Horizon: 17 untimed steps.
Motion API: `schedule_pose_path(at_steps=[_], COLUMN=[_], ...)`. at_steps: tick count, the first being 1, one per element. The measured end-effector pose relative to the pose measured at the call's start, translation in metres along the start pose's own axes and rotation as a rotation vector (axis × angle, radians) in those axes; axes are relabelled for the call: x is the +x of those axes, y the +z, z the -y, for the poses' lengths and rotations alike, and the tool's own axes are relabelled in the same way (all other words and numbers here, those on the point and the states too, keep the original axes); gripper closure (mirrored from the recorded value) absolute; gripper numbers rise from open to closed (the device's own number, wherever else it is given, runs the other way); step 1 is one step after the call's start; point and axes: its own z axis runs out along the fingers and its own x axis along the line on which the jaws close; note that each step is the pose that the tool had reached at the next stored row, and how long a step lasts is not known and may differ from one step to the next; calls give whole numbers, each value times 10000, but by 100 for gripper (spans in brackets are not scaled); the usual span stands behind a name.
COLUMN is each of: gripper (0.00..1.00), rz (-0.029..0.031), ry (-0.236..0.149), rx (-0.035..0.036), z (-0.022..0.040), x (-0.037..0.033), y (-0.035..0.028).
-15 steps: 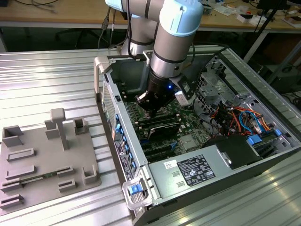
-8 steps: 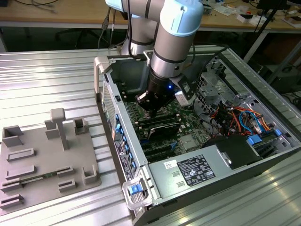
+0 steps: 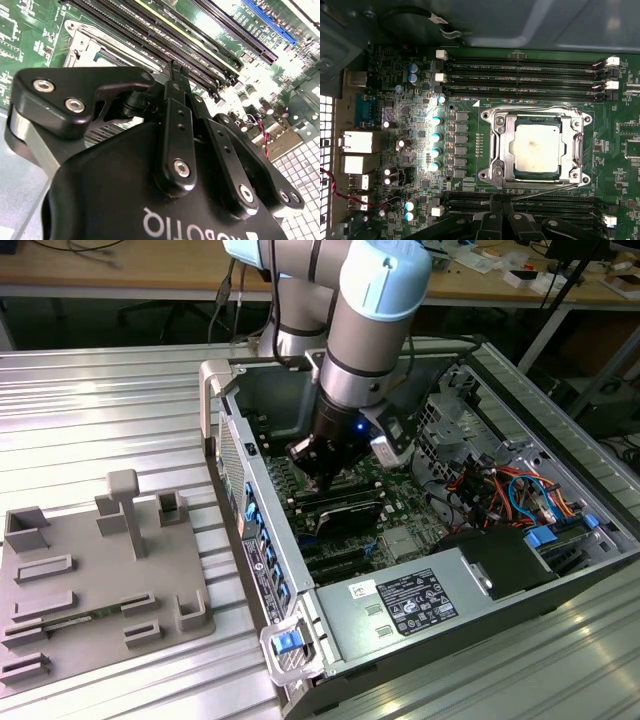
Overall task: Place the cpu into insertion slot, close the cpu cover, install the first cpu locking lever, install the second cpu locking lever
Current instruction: 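Install the second cpu locking lever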
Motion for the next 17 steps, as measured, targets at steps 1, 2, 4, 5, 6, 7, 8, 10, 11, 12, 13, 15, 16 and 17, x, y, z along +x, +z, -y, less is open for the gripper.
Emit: schedule_pose_path(at_steps=[1, 2, 4, 5, 6, 7, 8, 10, 11, 12, 13, 15, 16, 17], gripper=[89, 89, 89, 89, 89, 89, 89, 89, 89, 89, 89, 89, 89, 89], rz=[-2, -2, -1, -1, -1, -2, -1, -2, -2, -1, -1, 1, 2, 4], ry=[0, -1, -1, -2, -2, -2, -1, -4, -3, -2, -2, -1, -1, -1], rx=[1, 0, -1, -1, -1, 0, -1, -3, -13, -22, -35, -58, -78, -101], z=[0, -1, -2, -2, -2, -2, -4, -5, -6, -6, -7, -11, -14, -16], x=[8, 20, 29, 33, 38, 45, 52, 55, 56, 57, 58, 59, 59, 59], y=[4, 12, 23, 29, 34, 39, 46, 55, 61, 64, 66, 68, 69, 70])
